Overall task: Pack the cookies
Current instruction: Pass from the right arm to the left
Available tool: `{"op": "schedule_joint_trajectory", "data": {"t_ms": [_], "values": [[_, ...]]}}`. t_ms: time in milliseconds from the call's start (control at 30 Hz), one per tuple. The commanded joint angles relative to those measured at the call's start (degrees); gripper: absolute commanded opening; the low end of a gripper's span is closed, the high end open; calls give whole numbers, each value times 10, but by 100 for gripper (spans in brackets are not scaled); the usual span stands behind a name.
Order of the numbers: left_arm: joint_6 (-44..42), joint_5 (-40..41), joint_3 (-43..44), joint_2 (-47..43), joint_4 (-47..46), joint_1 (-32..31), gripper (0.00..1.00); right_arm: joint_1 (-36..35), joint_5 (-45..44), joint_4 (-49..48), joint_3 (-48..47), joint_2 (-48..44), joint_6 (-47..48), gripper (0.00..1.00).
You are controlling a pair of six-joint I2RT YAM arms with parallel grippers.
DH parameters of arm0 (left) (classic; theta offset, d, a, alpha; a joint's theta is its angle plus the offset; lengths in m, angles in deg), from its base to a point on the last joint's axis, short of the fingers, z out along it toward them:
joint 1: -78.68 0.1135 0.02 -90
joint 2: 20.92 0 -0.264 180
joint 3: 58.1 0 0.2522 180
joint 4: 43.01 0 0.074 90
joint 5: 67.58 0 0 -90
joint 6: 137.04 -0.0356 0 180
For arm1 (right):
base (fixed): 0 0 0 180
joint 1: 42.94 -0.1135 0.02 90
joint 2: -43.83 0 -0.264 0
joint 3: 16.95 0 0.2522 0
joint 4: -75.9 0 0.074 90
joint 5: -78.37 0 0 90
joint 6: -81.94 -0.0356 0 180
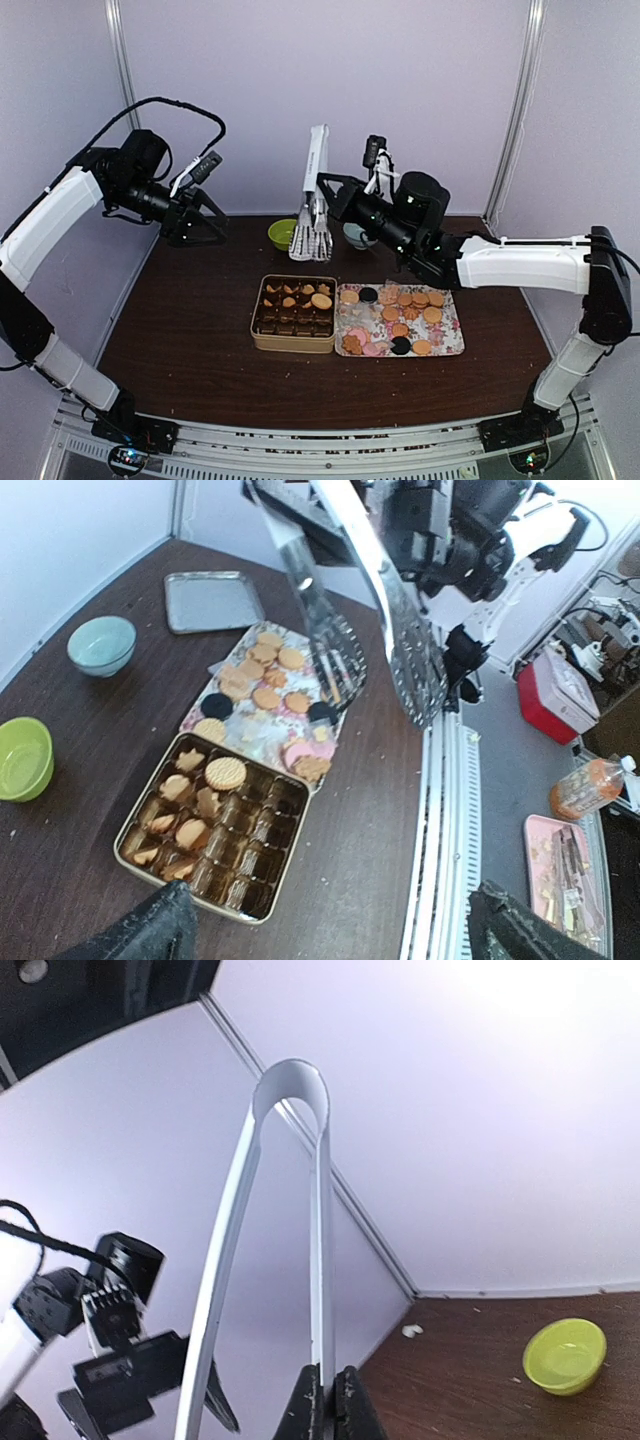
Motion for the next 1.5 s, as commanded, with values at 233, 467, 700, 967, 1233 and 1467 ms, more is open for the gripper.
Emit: {"op": "schedule_joint_trajectory", "data": {"t_ms": [233, 467, 700, 967, 1233, 1467], "values": [[4, -111, 35, -13, 18, -24, 93, -47, 17, -183, -126, 110, -68, 0], [8, -137, 40, -2, 18, -29, 88, -60, 23, -170, -183, 143, -44, 0], [22, -184, 48, 1, 17, -36, 71, -71, 15, -169, -229, 173, -13, 0], [16, -207, 40, 1, 26, -37, 42, -85, 9, -164, -287, 208, 25, 0], [10, -204, 38, -1, 32, -36, 0, -94, 10, -209, -273, 214, 40, 0], [-37, -168, 42, -2, 74, -37, 0, -55, 105, -185, -209, 161, 8, 39]]}}
